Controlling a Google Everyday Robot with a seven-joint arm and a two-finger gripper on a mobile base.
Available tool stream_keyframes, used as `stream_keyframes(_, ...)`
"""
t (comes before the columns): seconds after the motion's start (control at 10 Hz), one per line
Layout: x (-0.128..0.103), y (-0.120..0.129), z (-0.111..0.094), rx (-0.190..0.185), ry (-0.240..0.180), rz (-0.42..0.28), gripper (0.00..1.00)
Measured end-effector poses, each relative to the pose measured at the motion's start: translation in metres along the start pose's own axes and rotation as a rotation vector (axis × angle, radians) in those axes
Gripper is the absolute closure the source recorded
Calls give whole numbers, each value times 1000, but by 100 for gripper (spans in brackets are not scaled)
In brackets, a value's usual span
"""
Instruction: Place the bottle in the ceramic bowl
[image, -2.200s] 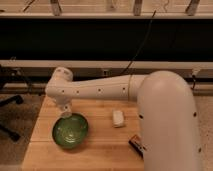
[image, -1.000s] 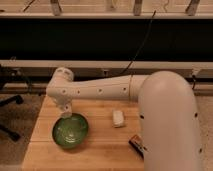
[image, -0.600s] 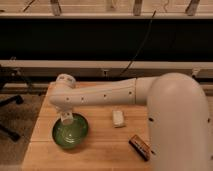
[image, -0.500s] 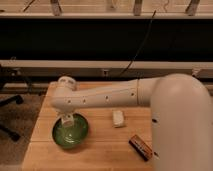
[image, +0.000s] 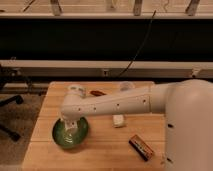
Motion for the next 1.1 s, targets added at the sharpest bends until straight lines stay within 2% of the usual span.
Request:
stream_keyframes(0.2, -6, 10, 2, 23, -1, 29, 34)
stream_keyframes(0.4, -8, 18, 2, 19, -5, 49, 21)
stream_keyframes(0.7, -13, 29, -1, 3, -22, 78, 20)
stream_keyframes(0.9, -11, 32, -14, 1, 12, 83, 20)
stream_keyframes(1.1, -10, 35, -20, -1, 32, 90, 20)
